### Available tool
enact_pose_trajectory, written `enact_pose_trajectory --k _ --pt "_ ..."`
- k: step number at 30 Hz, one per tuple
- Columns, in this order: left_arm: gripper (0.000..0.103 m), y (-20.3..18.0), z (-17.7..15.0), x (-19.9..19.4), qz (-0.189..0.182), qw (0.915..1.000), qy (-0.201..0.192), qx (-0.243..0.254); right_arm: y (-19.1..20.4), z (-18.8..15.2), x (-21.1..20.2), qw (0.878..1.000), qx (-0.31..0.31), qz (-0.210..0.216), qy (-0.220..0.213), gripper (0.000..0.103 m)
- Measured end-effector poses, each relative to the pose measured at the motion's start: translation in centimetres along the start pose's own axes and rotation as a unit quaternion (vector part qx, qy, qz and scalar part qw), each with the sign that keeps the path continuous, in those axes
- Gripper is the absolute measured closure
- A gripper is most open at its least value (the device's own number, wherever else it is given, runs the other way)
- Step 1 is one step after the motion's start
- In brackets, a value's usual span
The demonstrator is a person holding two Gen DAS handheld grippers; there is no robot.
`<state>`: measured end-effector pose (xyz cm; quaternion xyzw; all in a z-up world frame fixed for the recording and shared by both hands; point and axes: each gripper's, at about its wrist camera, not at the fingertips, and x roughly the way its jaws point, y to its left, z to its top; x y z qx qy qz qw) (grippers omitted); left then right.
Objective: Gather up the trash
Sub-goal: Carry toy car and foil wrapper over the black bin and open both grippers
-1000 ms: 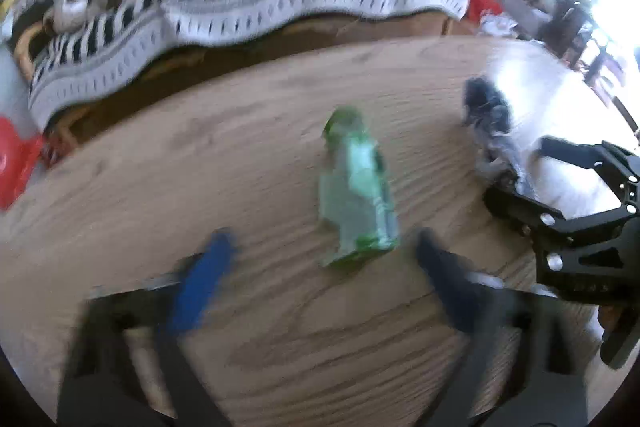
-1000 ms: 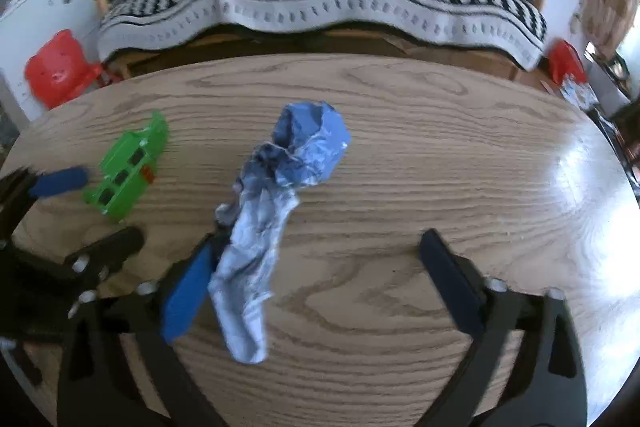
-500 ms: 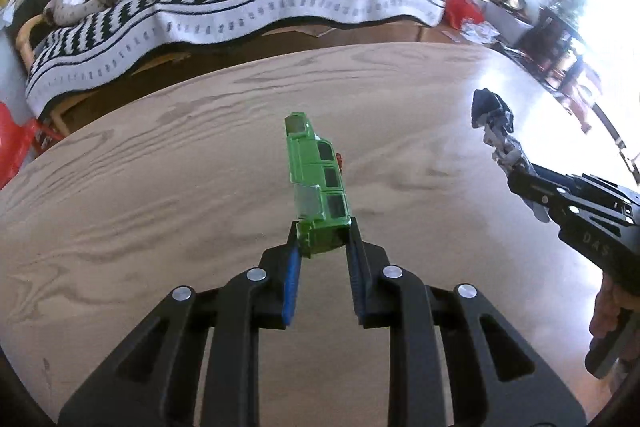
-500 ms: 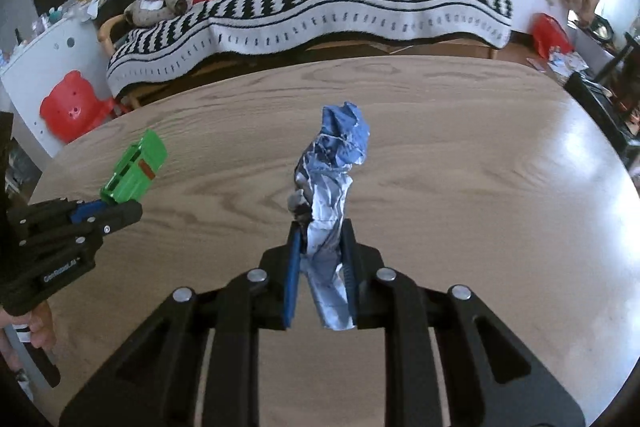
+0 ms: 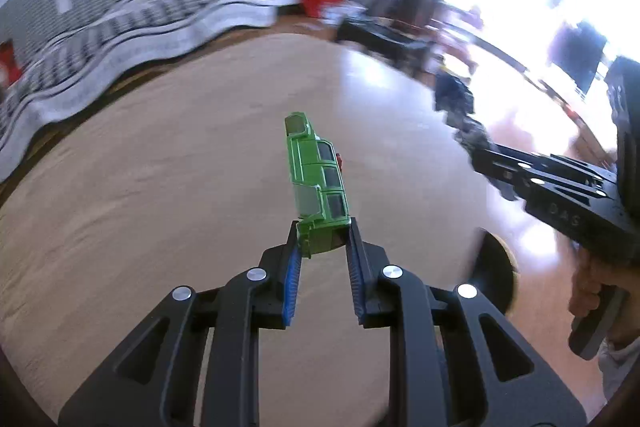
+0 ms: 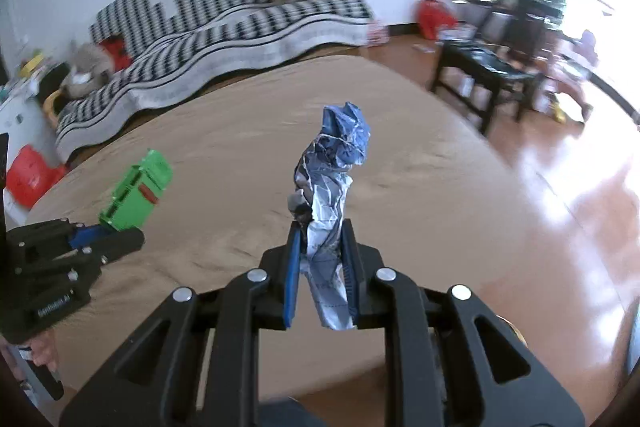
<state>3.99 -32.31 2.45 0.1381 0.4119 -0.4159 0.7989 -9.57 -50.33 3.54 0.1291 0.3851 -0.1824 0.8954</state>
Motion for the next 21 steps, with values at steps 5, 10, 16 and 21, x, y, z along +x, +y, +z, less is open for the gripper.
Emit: enact_pose_trajectory --k 5,10,16,21 --pt "0.082 -9.8 -1.0 2.2 -0.055 0.9963 0.024 0.061 -6.9 -3.7 -3.8 0.999 0.044 -0.025 -0.006 0.083" --pt "0.082 -17.2 -3.7 5.9 -0.089 0.9899 0.076 0.080 -13.6 -8.0 -5.6 0.994 0.104 -0.029 0.006 0.083" --pt "0.082 -22.1 -7.7 11.2 -0.098 0.9831 0.137 0.072 -18.9 -15.3 -2.7 0.987 0.127 -0.033 0.091 0.083" --pt "0.082 -24.3 -11.4 16.1 -0.093 0.9739 0.192 0.078 -22.0 -20.2 0.4 0.976 0.161 -0.037 0.143 0.083"
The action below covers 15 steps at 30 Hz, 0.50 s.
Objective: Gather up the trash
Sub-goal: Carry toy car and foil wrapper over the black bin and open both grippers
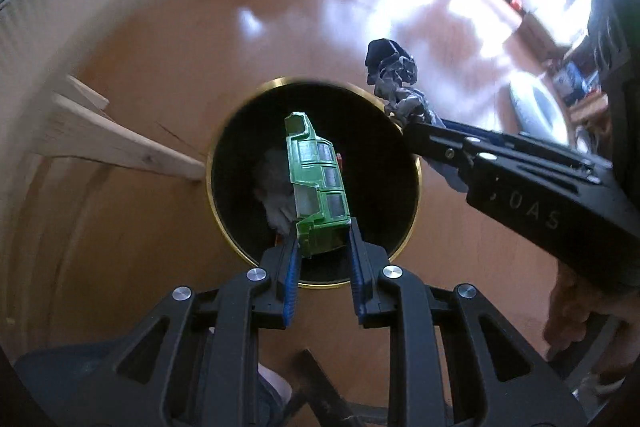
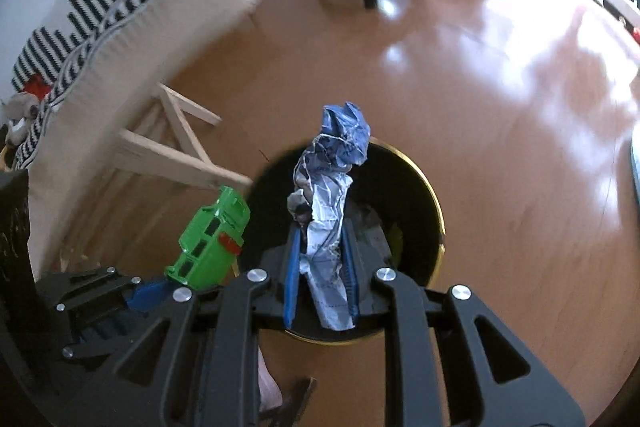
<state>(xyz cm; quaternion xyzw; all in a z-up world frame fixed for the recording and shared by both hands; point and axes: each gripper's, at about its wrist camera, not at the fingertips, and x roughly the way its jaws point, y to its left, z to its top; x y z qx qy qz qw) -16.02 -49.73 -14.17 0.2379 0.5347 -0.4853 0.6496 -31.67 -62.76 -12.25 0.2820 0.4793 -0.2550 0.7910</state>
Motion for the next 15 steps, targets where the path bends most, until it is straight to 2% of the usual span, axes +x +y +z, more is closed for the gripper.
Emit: enact_pose_trajectory --k 5,9,15 --pt "0.082 0.4 -0.2 4.1 -0.009 0.9993 0.037 -0.003 -2.5 -1.3 3.6 0.999 0.029 -0.004 0.043 0.083" --pt "0.082 1.5 0.1 5.8 -0.024 0.9981 0.055 -0.011 -3.1 -2.0 5.8 0.997 0.024 -0.010 0.073 0.083" --pt "0.082 3.0 0.3 7.3 -0.040 0.9960 0.065 -0.047 -3.1 -1.0 7.0 0.996 0.026 -0.017 0.081 0.083"
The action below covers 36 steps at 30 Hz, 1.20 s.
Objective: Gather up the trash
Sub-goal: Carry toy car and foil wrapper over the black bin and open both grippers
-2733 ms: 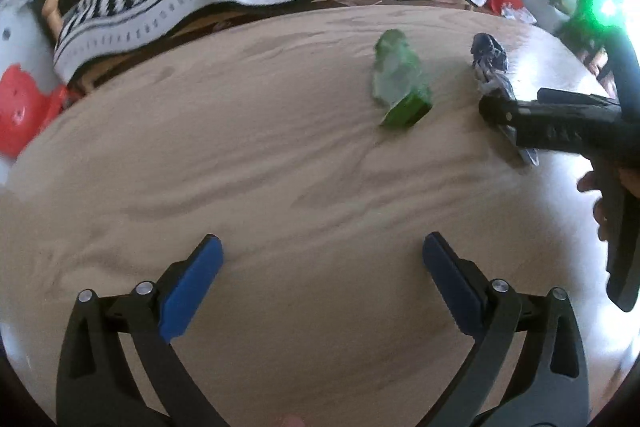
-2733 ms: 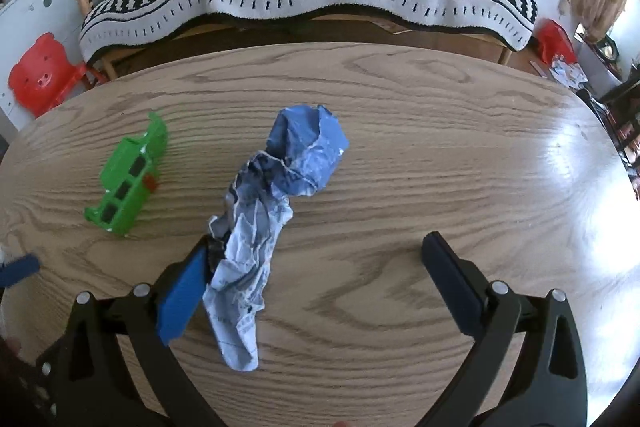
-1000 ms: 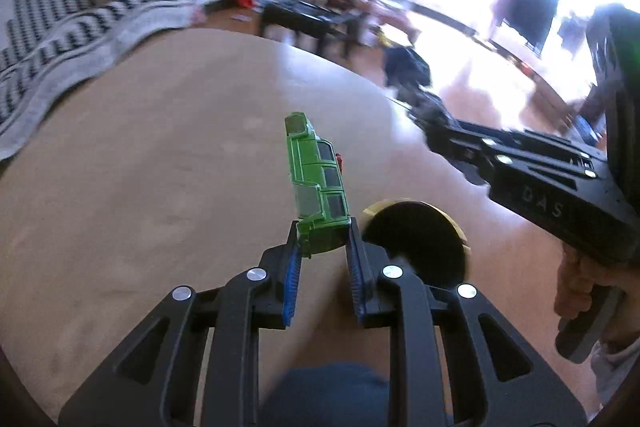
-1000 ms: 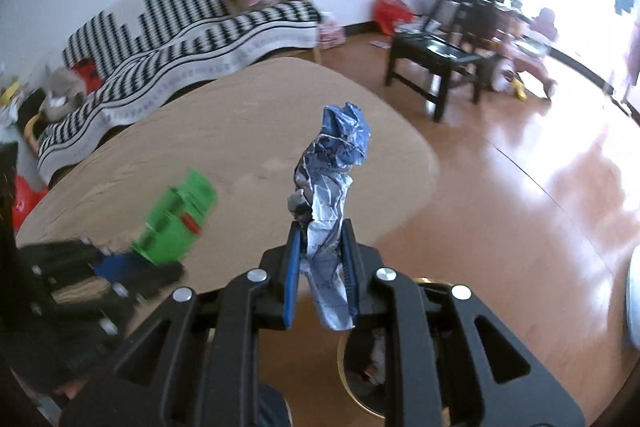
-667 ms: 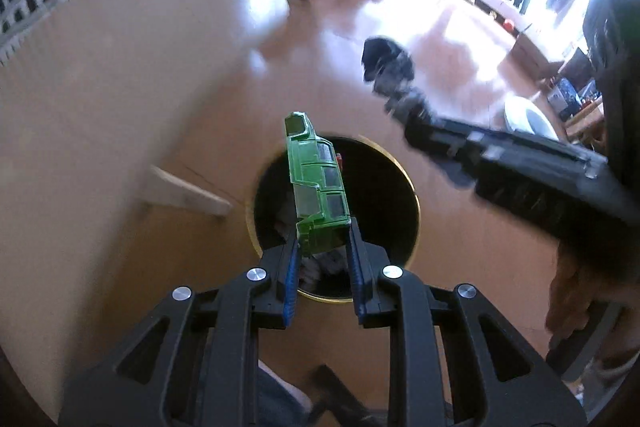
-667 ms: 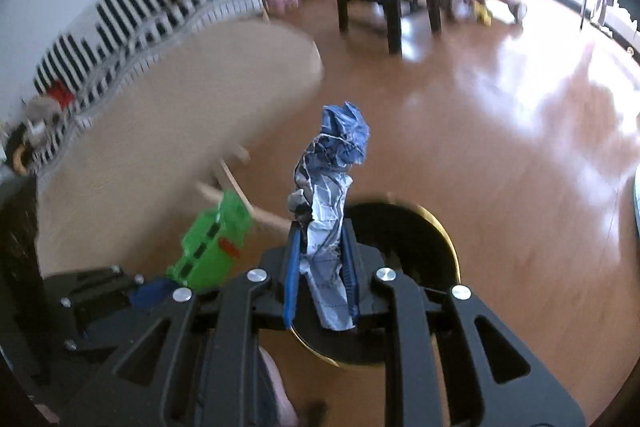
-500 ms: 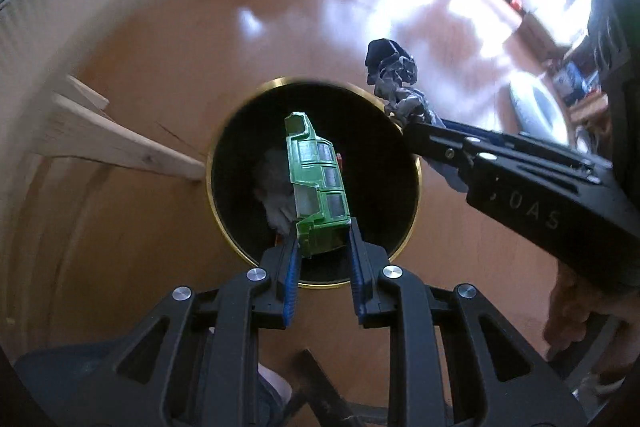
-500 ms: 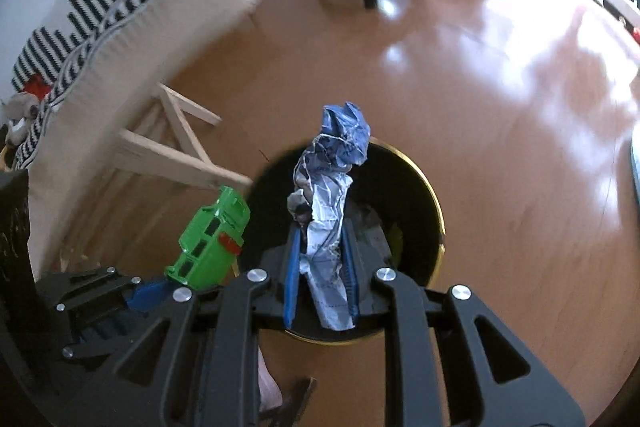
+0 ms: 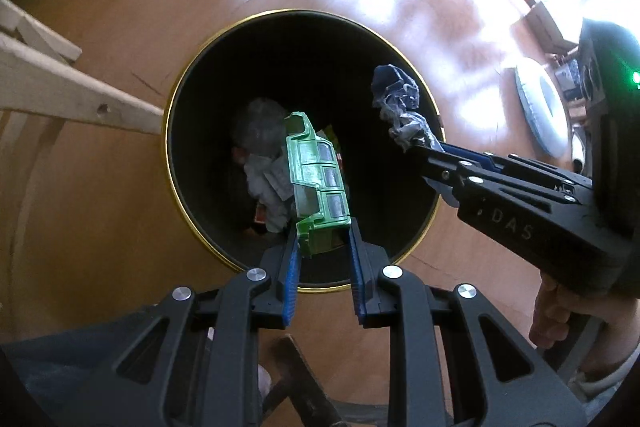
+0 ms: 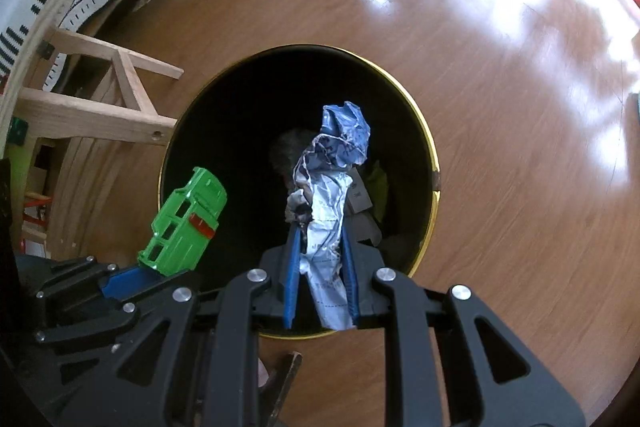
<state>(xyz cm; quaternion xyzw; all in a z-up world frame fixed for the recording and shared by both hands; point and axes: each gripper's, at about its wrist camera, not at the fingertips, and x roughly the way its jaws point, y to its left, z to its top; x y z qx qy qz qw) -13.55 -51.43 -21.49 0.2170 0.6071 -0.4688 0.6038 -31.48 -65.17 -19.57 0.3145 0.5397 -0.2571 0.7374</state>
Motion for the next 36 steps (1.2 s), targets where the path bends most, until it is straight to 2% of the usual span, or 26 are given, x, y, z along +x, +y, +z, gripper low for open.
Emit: enact_pose_trajectory --k 23,26,28,29,30,31,32,34,36 --pt "0.082 0.0 -0.1 0.3 -0.009 0.9999 0.012 0.006 0.2 0.6 1.0 1.000 0.007 -0.001 0.012 0.083" --pt "0.082 0.0 -0.1 0.4 -0.014 0.9998 0.012 0.006 0.1 0.7 0.9 1.000 0.015 0.009 0.012 0.083" --pt "0.082 -0.1 -0.1 0.4 -0.012 0.9998 0.011 0.007 -0.4 1.1 0.4 0.999 0.041 0.035 0.010 0.079" --pt "0.078 -0.1 -0.1 0.4 -0.010 0.9999 0.007 0.006 -0.7 1.4 0.1 0.998 0.054 0.041 0.010 0.075" --pt "0.052 -0.2 -0.2 0.2 -0.010 0.9999 0.000 0.002 -0.9 1.6 -0.5 0.997 0.065 0.045 0.003 0.049" --pt "0.032 -0.2 -0.3 -0.3 -0.010 0.9998 -0.015 0.000 -1.1 2.0 -1.9 0.996 0.071 0.054 -0.019 0.011" --pt "0.005 -0.4 -0.4 -0.9 -0.010 0.9994 -0.034 -0.002 -1.3 2.2 -3.2 0.995 0.074 0.055 -0.040 0.007" --pt "0.006 -1.0 -0.5 -2.9 -0.030 0.9967 -0.074 0.008 -1.7 2.6 -5.9 0.992 0.080 0.045 -0.082 0.007" --pt "0.006 -1.8 -0.6 -4.3 -0.041 0.9960 -0.075 0.026 -2.0 2.8 -10.1 0.984 0.082 0.018 -0.155 0.007"
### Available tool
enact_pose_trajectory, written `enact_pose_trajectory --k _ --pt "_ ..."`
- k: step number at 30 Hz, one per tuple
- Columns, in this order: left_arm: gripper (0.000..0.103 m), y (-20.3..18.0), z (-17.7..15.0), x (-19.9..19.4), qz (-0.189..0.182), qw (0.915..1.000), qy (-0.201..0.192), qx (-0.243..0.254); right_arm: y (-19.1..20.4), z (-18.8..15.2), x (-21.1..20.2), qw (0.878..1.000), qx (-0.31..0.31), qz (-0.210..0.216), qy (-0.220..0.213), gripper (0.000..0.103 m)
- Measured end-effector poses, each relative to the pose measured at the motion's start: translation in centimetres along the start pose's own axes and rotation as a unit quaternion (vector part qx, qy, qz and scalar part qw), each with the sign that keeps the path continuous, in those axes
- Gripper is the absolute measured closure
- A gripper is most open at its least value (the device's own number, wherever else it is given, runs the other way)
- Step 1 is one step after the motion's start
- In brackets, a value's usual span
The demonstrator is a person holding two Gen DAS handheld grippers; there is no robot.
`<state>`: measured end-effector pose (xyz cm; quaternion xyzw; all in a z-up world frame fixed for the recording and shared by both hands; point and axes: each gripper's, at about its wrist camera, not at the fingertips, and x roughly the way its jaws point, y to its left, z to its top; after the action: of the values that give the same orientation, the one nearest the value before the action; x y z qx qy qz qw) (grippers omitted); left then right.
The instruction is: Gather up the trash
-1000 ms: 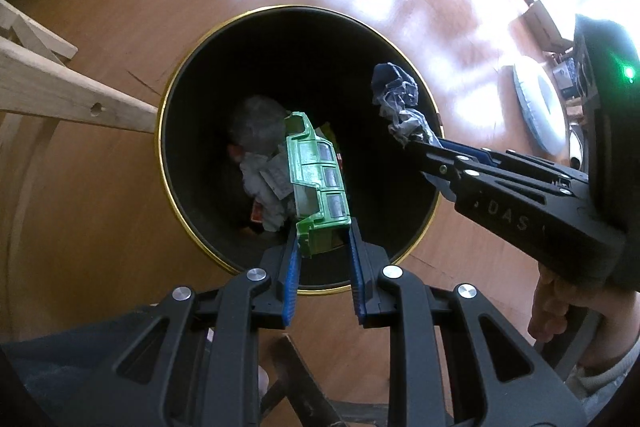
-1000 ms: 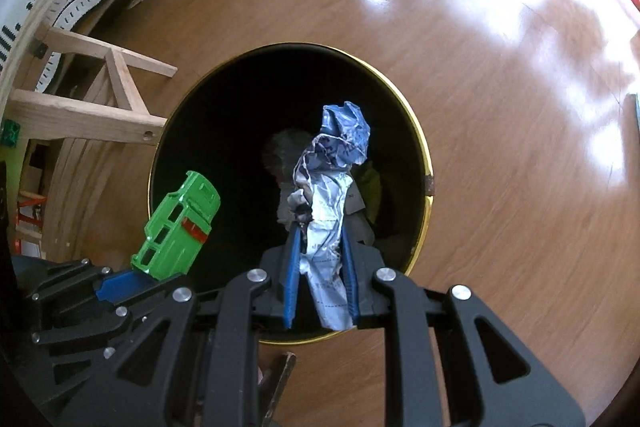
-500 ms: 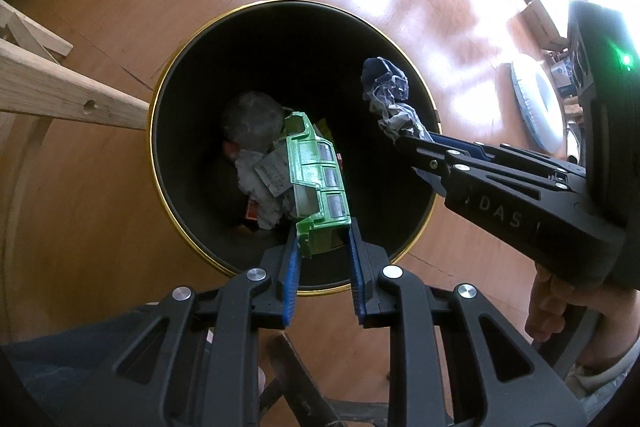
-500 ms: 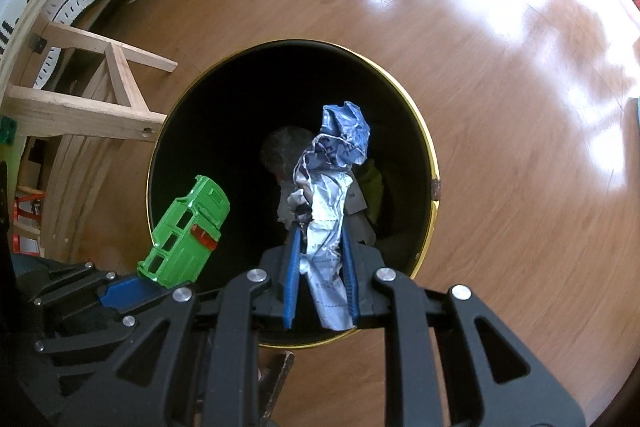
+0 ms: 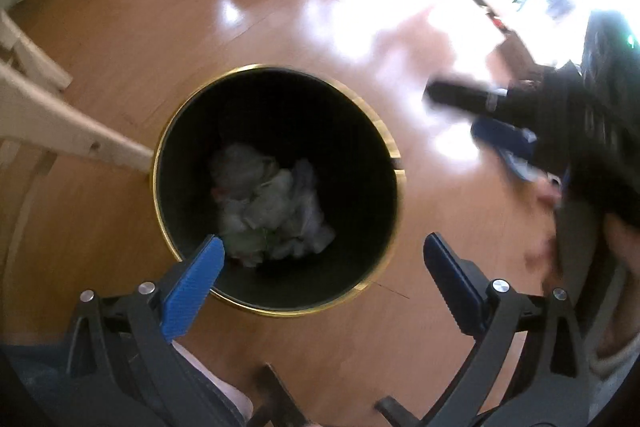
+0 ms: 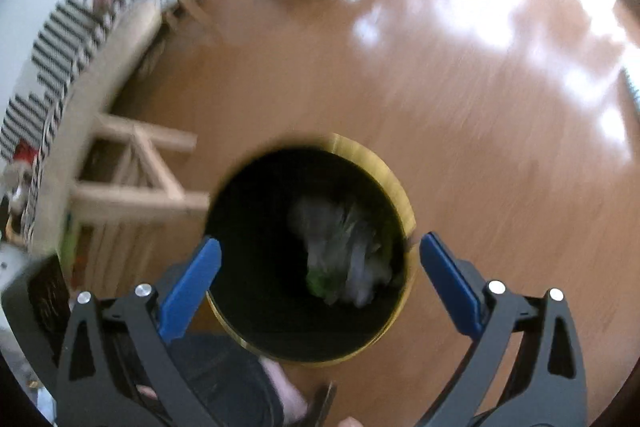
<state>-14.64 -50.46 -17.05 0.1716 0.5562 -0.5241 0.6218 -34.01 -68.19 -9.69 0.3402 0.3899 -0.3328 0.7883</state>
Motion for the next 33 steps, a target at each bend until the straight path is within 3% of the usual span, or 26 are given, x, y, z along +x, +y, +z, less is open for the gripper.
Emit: enact_pose_trajectory --k 2,5,9,12,19,24,33 --pt "0.006 -1.1 -0.1 -2.1 0.005 0.9997 -0.013 0.022 0.8 1.0 -3.2 0.998 -0.021 -0.028 -0.057 0.007" --pt "0.006 -1.7 0.1 -7.5 0.010 0.9960 -0.085 0.027 3.3 1.8 -6.7 0.991 -0.053 -0.046 -0.116 0.007" --pt "0.006 0.9 0.2 -16.3 0.074 0.9799 -0.185 -0.012 8.8 2.1 -8.1 0.986 -0.102 -0.018 -0.128 0.007" --pt "0.006 4.8 -0.5 -21.3 0.127 0.9649 -0.222 -0.061 14.8 1.5 -7.7 0.980 -0.153 0.001 -0.125 0.007" --pt "0.006 13.9 -5.9 -29.7 0.216 0.9260 -0.263 -0.163 29.7 -1.7 -6.1 0.959 -0.256 0.054 -0.109 0.007" --pt "0.006 20.0 -10.6 -33.5 0.269 0.9007 -0.263 -0.218 39.4 -5.2 -4.8 0.940 -0.314 0.095 -0.092 0.007" --pt "0.006 27.5 -16.7 -37.7 0.312 0.8637 -0.264 -0.296 50.3 -11.2 -3.0 0.913 -0.377 0.140 -0.062 0.007"
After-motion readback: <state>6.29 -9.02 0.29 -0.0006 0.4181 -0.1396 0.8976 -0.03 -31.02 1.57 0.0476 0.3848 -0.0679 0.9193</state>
